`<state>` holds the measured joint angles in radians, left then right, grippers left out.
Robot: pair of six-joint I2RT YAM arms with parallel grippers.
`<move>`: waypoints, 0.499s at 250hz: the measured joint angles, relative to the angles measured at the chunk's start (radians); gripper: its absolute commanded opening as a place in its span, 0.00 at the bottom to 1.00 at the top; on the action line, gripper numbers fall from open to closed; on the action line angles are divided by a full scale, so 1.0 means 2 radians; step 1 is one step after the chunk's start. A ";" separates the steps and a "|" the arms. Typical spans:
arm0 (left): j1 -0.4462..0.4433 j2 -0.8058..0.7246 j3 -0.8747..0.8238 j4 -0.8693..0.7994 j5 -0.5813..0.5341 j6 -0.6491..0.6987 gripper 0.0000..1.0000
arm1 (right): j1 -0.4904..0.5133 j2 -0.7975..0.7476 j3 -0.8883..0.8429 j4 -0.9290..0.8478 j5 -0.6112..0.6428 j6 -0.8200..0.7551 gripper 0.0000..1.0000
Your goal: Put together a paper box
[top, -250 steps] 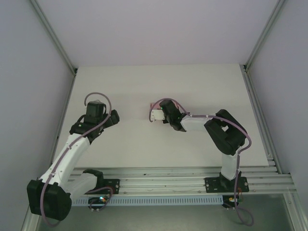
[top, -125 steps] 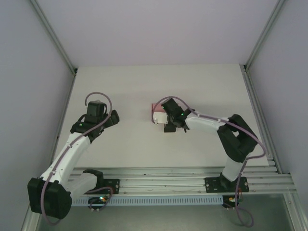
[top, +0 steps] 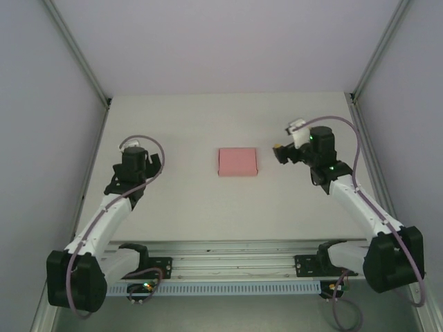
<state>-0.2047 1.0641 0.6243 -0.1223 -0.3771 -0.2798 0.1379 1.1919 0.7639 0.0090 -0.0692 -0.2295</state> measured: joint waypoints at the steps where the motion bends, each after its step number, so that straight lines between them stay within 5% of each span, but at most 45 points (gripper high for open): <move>1: 0.001 0.001 -0.002 0.003 -0.001 0.001 1.00 | -0.002 0.001 -0.003 0.003 0.000 0.002 1.00; 39: 0.025 0.058 -0.077 0.159 -0.018 0.068 1.00 | -0.054 0.044 -0.113 0.114 -0.003 0.059 1.00; 105: 0.035 0.228 -0.180 0.513 0.000 0.154 1.00 | -0.065 0.138 -0.195 0.351 -0.022 0.090 1.00; 125: 0.039 0.247 -0.195 0.559 0.018 0.159 1.00 | -0.066 0.168 -0.225 0.439 -0.022 0.093 1.00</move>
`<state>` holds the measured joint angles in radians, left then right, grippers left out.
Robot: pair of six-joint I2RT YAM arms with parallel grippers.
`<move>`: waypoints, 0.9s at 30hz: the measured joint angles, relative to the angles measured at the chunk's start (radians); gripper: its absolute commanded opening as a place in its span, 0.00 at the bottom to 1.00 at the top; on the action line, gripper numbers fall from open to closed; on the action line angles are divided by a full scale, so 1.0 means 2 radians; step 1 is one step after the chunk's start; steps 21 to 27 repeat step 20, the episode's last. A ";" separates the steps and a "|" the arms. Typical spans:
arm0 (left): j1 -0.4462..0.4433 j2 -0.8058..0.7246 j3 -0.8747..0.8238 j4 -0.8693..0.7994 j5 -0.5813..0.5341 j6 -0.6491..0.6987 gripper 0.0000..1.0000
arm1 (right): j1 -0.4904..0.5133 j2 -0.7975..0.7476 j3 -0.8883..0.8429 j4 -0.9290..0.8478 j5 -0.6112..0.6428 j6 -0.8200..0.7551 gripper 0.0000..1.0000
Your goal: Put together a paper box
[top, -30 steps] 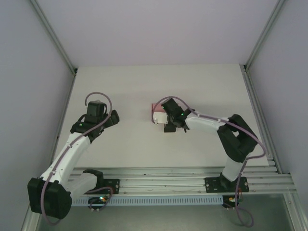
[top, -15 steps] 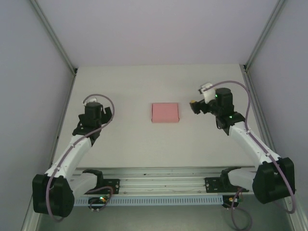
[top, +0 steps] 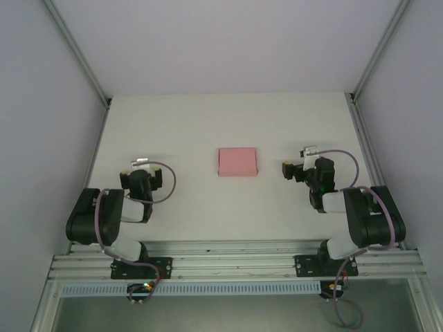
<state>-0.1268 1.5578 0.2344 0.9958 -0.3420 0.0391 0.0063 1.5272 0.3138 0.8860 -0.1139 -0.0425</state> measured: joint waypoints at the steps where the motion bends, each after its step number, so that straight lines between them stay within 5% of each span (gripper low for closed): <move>1: 0.005 0.003 -0.003 0.021 0.009 0.001 1.00 | 0.000 0.005 -0.007 0.007 0.000 0.002 1.00; 27: 0.041 0.015 0.062 0.006 0.056 -0.004 1.00 | -0.017 0.009 0.044 0.002 0.014 0.035 1.00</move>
